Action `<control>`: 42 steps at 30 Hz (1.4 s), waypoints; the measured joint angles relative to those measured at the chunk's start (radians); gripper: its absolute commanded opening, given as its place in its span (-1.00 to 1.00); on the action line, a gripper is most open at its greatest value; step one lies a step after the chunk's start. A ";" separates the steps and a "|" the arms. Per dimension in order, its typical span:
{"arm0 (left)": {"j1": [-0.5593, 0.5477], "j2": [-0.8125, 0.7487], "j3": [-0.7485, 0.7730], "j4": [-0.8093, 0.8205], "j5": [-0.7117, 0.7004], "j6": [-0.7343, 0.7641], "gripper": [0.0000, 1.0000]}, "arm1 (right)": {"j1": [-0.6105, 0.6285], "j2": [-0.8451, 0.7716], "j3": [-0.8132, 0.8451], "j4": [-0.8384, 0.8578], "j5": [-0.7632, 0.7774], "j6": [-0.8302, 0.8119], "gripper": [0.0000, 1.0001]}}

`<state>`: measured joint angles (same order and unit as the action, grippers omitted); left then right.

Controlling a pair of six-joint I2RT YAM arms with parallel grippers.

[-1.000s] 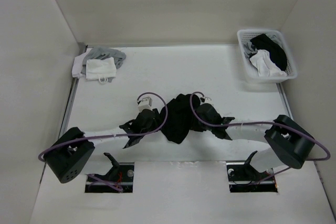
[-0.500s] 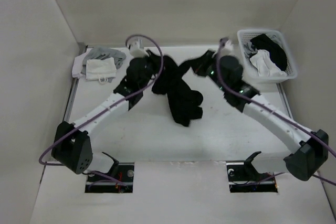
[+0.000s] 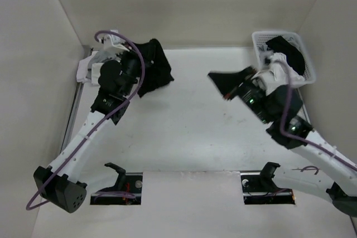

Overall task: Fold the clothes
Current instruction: Flatten the tank top out

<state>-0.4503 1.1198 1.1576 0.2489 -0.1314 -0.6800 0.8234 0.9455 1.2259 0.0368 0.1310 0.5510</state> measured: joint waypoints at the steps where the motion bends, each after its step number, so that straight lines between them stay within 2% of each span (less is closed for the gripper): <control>1: 0.000 -0.008 -0.039 -0.008 -0.002 -0.003 -0.82 | 0.045 -0.027 -0.103 0.001 0.018 0.016 -0.91; 3: 0.005 -0.022 -0.185 -0.015 -0.002 -0.019 -0.81 | 0.158 -0.037 -0.288 -0.005 0.049 0.059 -0.86; 5: 0.005 -0.016 -0.322 -0.038 0.005 -0.034 -0.81 | 0.257 0.017 -0.445 -0.026 0.069 0.112 -0.78; 9: -0.019 0.078 -0.452 -0.100 0.045 -0.066 -0.77 | 0.311 0.133 -0.592 -0.028 0.105 0.194 -0.69; 12: -0.096 0.242 -0.426 -0.080 0.064 -0.076 -0.69 | 0.294 0.191 -0.630 0.006 0.136 0.235 -0.54; 13: -0.121 0.316 -0.395 -0.073 0.070 -0.076 -0.68 | 0.284 0.204 -0.631 0.026 0.141 0.244 -0.40; 15: -0.158 0.447 -0.323 -0.065 0.087 -0.076 -0.47 | 0.248 0.251 -0.624 0.098 0.146 0.254 -0.25; 17: -0.180 0.550 -0.251 -0.057 0.103 -0.070 -0.13 | 0.194 0.340 -0.612 0.163 0.151 0.265 -0.10; 20: -0.194 0.580 -0.204 -0.047 0.118 -0.055 -0.03 | 0.134 0.463 -0.600 0.229 0.151 0.274 0.00; 23: -0.197 0.535 -0.209 -0.010 0.111 -0.029 -0.08 | 0.086 0.607 -0.564 0.281 0.125 0.296 0.08; 25: -0.192 0.446 -0.273 0.026 0.081 -0.019 -0.12 | 0.071 0.671 -0.537 0.292 0.104 0.309 0.09; 27: -0.162 0.248 -0.438 0.027 0.002 -0.017 -0.19 | 0.056 0.729 -0.496 0.297 0.086 0.314 0.09; 30: -0.118 0.021 -0.603 0.014 -0.110 -0.033 -0.25 | 0.029 0.784 -0.447 0.316 0.060 0.320 0.10; 34: -0.067 -0.170 -0.819 -0.138 -0.224 -0.098 -0.21 | -0.024 0.811 -0.411 0.339 0.039 0.321 0.08; 39: 0.022 -0.138 -0.888 -0.213 -0.205 -0.146 -0.16 | -0.037 0.824 -0.408 0.340 0.021 0.321 0.10; 42: 0.118 -0.030 -0.896 -0.109 -0.154 -0.173 -0.10 | -0.042 0.824 -0.408 0.339 0.014 0.319 0.22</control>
<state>-0.3325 1.0897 0.2615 0.1402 -0.2859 -0.8528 0.7815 1.7695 0.8181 0.3759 0.1448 0.8700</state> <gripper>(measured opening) 0.439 0.579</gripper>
